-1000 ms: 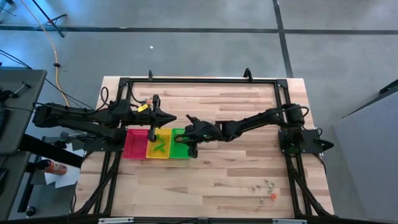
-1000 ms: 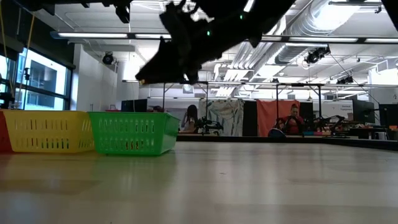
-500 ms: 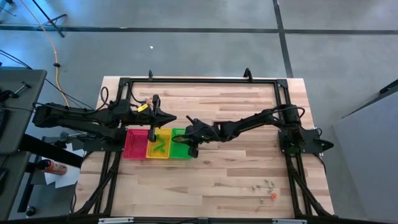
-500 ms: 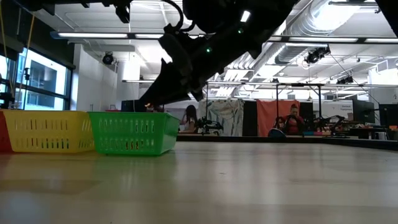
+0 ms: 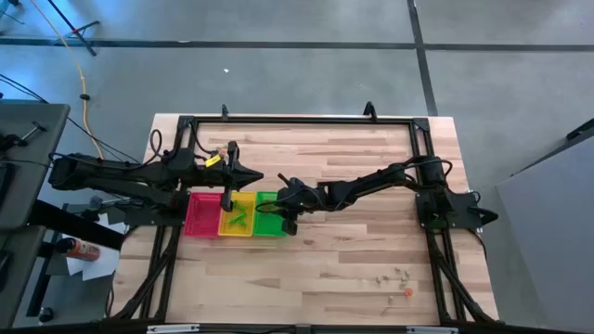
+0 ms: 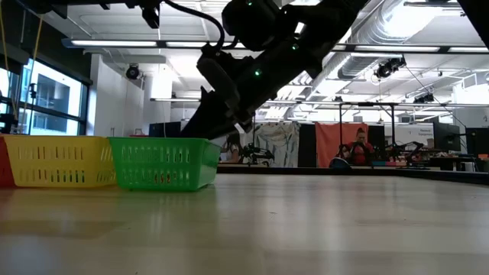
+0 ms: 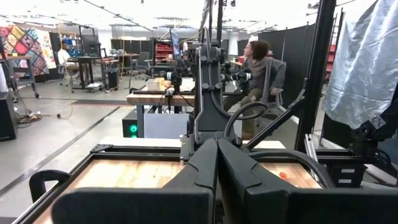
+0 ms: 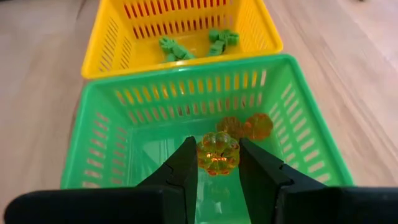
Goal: Sort Halloween decoration
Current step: Put the orange pumpkin toy into the green bin
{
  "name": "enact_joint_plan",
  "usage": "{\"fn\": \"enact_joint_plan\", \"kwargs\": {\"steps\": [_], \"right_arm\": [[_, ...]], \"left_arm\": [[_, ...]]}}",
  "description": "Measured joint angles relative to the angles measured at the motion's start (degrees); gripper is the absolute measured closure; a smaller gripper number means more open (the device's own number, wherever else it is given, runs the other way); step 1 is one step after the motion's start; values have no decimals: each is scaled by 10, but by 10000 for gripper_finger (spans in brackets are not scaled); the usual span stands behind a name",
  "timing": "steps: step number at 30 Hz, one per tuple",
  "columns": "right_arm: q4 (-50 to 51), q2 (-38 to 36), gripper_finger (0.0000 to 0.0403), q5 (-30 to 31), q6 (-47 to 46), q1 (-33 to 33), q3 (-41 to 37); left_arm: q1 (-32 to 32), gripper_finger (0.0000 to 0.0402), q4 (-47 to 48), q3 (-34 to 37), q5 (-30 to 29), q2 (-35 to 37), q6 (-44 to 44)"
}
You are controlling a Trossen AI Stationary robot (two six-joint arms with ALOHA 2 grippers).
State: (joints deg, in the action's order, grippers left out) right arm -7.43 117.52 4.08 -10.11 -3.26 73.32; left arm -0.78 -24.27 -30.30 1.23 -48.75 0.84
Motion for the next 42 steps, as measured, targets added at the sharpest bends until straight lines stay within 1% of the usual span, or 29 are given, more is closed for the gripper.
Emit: {"fn": "enact_joint_plan", "kwargs": {"steps": [17, 20, 27, 30, 33, 37, 40, 42], "right_arm": [[16, 0, 316, 0, -1, 0, 0], [16, 0, 299, 0, -1, 0, 0], [16, 0, 219, 0, 1, 0, 0], [12, 0, 195, 0, 0, 0, 0], [17, -4, 186, 0, 1, 3, 0], [23, -28, 187, -13, 1, 10, 0], [52, -61, 187, -13, 16, 15, 0], [90, -88, 187, -13, 35, 18, 0]], "left_arm": [[0, 401, 0, 0, -4, 0, 0], [0, 401, 0, 0, -4, 0, 0], [0, 401, 0, 0, -4, 0, 0], [0, 401, 0, 0, -4, 0, 0], [0, 401, 0, 0, -4, 0, 0], [0, 401, 0, 0, -4, 0, 0], [0, 401, 0, 0, -4, 0, 0], [0, 401, 0, 0, -4, 0, 0]]}}
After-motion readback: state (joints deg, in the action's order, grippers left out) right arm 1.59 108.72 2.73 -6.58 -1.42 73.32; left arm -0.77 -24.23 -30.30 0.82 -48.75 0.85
